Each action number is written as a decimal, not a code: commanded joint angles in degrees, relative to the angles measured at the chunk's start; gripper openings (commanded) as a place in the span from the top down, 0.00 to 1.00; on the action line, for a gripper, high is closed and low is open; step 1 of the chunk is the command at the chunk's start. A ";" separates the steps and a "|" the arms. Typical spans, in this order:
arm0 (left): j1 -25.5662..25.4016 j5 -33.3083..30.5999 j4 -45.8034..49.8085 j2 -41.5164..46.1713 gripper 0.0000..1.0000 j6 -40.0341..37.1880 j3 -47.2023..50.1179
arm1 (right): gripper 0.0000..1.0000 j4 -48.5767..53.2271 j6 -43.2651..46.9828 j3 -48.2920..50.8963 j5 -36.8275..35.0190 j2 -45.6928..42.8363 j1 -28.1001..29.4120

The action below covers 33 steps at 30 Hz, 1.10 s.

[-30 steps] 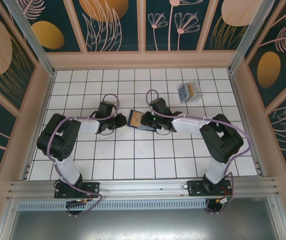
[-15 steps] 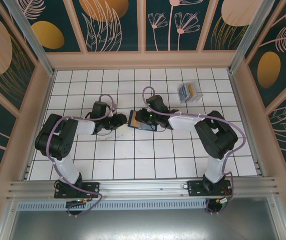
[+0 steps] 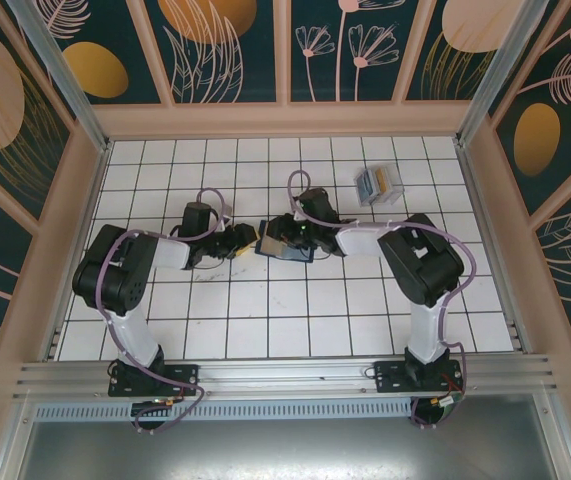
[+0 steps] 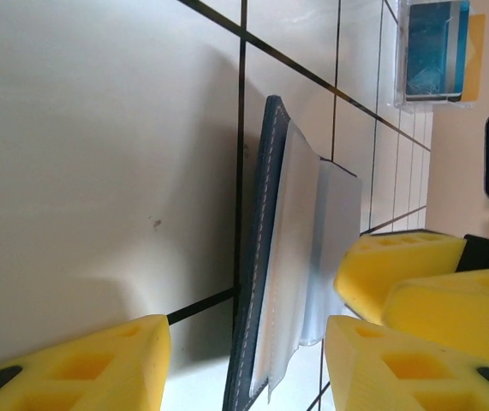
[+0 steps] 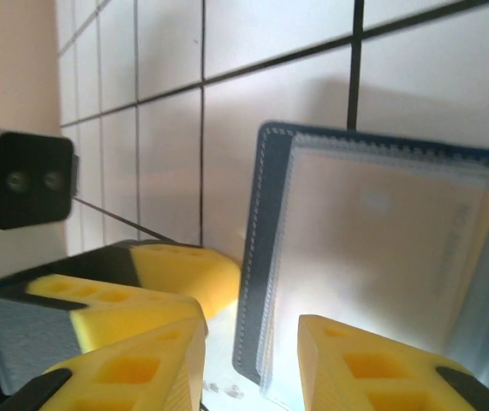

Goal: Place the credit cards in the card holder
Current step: Flip over the card slot in the card holder, then pick up the credit card from the storage box.

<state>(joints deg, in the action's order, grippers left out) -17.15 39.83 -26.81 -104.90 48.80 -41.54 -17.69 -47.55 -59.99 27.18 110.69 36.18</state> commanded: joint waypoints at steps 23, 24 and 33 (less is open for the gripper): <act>-1.50 -4.49 11.52 -1.96 0.50 -7.13 -6.14 | 0.24 28.15 32.46 -7.70 -24.61 -17.58 -26.30; -1.49 -4.50 11.62 -1.83 0.50 -7.03 -6.12 | 0.23 28.81 32.83 -8.75 -24.33 -16.44 -27.55; -1.52 -5.46 10.39 0.17 0.50 -5.98 -3.38 | 0.23 33.01 36.53 -16.37 -17.99 -6.35 -35.07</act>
<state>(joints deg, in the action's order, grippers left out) -18.44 36.95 -16.84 -105.41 43.72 -46.54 11.66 -13.89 -73.19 5.50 101.21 3.03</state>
